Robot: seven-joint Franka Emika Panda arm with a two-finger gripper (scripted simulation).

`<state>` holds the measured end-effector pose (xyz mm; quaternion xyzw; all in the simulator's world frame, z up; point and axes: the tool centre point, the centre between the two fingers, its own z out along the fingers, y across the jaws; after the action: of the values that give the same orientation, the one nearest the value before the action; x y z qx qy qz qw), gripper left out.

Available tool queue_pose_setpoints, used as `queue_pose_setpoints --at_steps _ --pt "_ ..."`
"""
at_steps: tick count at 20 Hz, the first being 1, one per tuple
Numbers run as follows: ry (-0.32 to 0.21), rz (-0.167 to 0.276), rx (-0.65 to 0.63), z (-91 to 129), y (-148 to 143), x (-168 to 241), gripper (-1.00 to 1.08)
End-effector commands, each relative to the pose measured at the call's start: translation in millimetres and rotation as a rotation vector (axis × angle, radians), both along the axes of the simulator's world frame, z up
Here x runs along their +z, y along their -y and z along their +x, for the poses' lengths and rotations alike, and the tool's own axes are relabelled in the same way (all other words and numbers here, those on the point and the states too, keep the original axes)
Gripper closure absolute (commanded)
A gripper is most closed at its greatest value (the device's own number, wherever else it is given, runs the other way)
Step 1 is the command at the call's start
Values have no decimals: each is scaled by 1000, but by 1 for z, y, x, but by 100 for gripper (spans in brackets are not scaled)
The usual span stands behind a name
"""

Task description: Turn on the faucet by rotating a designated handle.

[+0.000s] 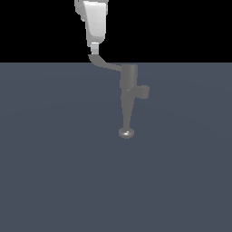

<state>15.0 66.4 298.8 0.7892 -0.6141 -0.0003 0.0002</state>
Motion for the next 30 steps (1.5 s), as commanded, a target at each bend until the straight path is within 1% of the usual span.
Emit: queue_pose_setpoints --at_steps 1,22,23,24,30 --pt "0 0 0 -7 2 0 108" --pt "1 0 -1 -73 21 0 108" --pt "1 0 -1 -73 21 0 108" --pt "8 1 2 -68 19 2 108" --pt "6 1 1 -83 43 1 108"
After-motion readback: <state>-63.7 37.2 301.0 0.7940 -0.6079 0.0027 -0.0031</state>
